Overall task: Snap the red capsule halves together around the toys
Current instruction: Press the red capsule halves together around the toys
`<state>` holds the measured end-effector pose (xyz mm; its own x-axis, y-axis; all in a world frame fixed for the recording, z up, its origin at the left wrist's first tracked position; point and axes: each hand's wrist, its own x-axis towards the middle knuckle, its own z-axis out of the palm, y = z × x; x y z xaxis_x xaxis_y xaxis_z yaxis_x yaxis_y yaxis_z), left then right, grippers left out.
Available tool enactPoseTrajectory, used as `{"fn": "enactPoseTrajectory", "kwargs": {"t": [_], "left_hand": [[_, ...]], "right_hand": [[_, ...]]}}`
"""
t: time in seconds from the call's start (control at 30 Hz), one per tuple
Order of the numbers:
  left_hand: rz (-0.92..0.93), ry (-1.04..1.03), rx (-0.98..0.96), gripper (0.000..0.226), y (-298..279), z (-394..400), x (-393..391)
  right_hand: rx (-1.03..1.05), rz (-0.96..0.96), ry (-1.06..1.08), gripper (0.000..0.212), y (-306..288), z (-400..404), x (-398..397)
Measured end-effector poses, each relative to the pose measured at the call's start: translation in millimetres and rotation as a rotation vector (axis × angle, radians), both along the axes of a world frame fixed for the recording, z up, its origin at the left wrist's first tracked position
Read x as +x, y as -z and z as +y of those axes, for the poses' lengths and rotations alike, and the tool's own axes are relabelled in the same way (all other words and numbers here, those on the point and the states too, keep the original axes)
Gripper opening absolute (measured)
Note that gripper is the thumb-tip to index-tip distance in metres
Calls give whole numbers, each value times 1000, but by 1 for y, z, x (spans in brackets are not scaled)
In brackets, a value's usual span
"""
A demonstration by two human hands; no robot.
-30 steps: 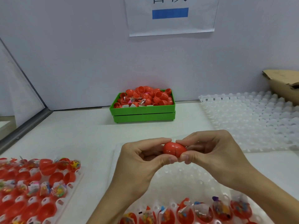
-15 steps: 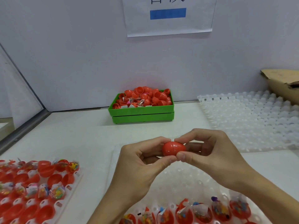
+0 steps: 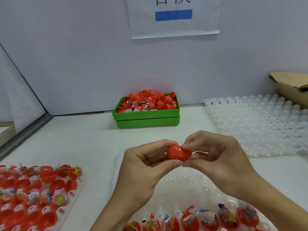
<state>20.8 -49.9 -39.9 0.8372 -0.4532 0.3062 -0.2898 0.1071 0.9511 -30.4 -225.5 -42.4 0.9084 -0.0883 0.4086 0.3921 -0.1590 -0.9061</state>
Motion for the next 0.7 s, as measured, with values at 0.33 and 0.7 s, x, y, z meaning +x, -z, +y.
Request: {"fn": "enactPoseTrajectory", "kwargs": {"t": [0.33, 0.7], "left_hand": [[2, -2, 10, 43, 0, -1, 0], [-12, -56, 1, 43, 2, -2, -1]], "right_hand": [[-76, -144, 127, 38, 3, 3, 1], [28, -83, 81, 36, 4, 4, 0]]}}
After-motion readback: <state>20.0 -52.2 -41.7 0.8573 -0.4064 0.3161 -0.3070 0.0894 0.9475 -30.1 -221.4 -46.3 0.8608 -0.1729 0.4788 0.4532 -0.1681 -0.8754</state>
